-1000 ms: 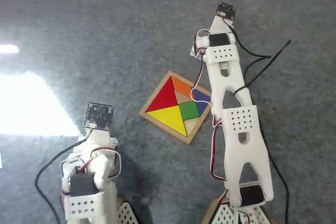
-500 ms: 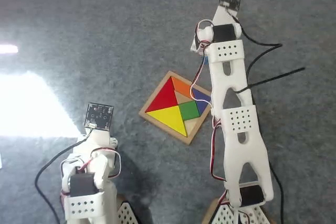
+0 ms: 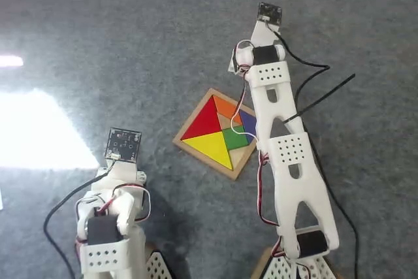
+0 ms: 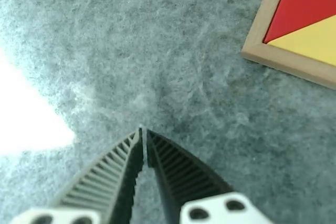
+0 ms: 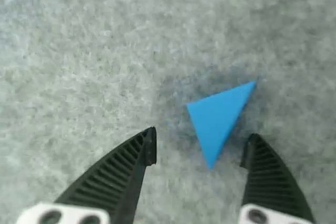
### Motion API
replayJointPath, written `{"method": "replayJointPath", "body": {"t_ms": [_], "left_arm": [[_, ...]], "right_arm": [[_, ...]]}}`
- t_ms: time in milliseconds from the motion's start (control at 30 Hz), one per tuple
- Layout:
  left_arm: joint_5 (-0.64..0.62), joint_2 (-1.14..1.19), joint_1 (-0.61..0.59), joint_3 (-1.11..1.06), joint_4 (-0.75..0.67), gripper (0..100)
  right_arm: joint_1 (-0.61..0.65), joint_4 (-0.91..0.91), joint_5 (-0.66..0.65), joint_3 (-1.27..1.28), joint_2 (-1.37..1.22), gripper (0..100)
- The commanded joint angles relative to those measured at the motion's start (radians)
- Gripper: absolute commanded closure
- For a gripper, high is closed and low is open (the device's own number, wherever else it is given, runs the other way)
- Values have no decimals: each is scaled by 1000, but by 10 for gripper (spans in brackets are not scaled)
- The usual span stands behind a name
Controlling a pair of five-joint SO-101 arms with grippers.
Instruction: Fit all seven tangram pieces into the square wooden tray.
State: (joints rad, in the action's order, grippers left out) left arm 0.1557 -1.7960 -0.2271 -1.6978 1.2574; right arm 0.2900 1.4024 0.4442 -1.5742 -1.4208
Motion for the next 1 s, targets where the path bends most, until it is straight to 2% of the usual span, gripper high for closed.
{"method": "replayJointPath", "body": {"t_ms": [0, 133, 367, 733, 900, 967], "left_arm": [[6, -20, 5, 15, 5, 987], [6, -20, 5, 15, 5, 987], [6, -20, 5, 15, 5, 987], [6, -20, 5, 15, 5, 987], [6, -20, 5, 15, 5, 987], [6, -20, 5, 15, 5, 987]], "right_arm": [[-18, -16, -9, -2, -4, 818], [-50, 2, 58, -6, -5, 893], [-59, 24, 83, -3, -10, 848], [-61, 266, 141, -9, -2, 845], [-51, 338, 121, -109, -1, 845], [-33, 292, 78, -106, 28, 845]]}}
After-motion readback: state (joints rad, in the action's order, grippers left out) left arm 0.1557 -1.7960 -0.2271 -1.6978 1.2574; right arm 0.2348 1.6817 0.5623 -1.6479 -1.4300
